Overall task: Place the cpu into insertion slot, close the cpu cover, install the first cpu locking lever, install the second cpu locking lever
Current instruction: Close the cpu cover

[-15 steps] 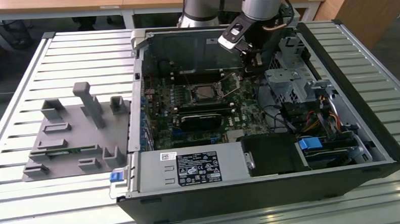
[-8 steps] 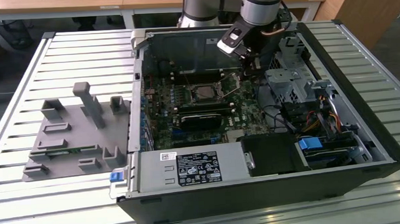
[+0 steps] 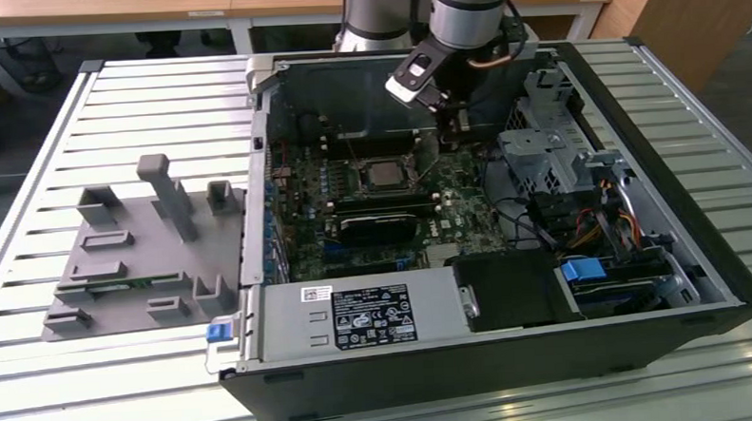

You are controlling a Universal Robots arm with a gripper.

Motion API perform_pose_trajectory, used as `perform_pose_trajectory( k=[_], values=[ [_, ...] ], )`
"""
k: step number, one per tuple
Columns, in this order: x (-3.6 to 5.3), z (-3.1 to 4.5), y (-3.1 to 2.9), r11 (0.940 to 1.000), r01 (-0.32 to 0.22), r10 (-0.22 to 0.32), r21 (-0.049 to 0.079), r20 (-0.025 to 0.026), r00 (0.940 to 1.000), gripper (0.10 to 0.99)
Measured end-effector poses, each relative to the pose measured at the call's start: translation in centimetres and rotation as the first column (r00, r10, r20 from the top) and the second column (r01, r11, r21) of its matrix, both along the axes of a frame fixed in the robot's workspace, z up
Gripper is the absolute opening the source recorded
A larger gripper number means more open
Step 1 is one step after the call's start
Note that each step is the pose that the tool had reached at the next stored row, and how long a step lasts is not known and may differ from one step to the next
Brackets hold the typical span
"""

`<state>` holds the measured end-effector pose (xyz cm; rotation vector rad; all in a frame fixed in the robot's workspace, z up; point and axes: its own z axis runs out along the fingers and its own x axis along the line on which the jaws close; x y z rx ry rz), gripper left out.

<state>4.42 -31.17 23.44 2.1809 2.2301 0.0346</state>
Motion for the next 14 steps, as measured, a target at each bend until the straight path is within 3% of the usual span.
perform_pose_trajectory(
  k=[8, 14],
  values=[
    [-2.02, 0.0, 0.01, 1.0, 0.0, 0.0, 0.0, 0.0, 1.0, 0.106],
    [-2.82, 0.0, 0.03, 1.0, 0.0, 0.0, 0.0, 0.0, 1.0, 0.106]
  ],
)
